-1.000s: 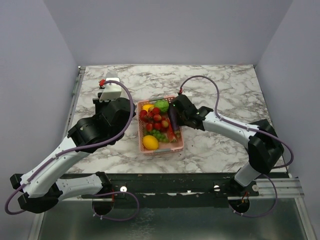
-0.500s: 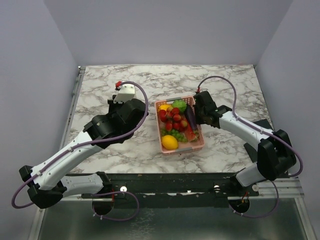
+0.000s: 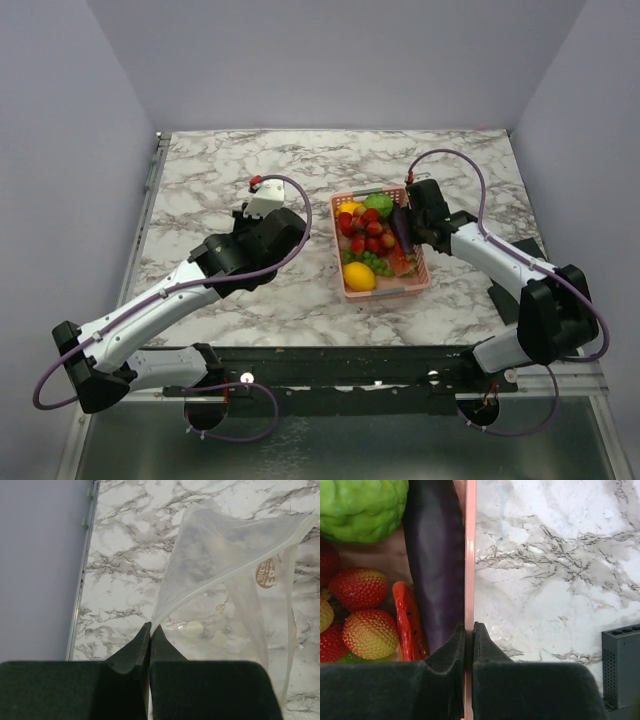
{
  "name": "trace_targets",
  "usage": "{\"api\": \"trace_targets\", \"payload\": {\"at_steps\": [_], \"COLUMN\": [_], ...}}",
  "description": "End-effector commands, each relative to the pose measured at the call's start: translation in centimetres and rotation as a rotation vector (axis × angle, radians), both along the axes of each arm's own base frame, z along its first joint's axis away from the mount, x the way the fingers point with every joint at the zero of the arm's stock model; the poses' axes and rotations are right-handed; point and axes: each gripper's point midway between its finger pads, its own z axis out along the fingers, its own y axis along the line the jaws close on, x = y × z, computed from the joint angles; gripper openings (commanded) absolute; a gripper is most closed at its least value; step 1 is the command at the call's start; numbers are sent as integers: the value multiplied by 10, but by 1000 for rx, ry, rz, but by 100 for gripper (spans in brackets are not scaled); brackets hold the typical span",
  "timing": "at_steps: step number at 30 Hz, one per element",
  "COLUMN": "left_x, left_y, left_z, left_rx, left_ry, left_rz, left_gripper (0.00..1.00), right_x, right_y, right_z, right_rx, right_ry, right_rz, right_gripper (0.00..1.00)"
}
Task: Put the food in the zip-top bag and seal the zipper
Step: Move the bin to the center of the board, then pick up the fake fruit from the bin.
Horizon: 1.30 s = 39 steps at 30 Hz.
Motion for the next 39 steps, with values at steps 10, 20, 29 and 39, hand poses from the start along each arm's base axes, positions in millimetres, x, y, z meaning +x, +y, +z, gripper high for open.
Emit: {"api": "trace_targets", "payload": {"at_steps": [10, 20, 29, 39], "left_x": [5, 6, 13, 24], "left_y": [-28, -48, -76, -94], "left_z": [-34, -45, -45, -51], "left_rx": [-17, -53, -72, -29], "left_ry": [107, 162, 192, 207], "left_rz": [-67, -124, -233, -297], "left_gripper": [0, 0, 0, 0], "right_x": [9, 1, -26, -44], "right_y": [-9, 3, 51, 95], "right_z": [13, 54, 101, 112], "right_rx": [-16, 92, 351, 512], "right_ry": [-39, -88, -152, -182], "right_rz": [-43, -10, 224, 426], "right_gripper": [26, 61, 64, 64]}}
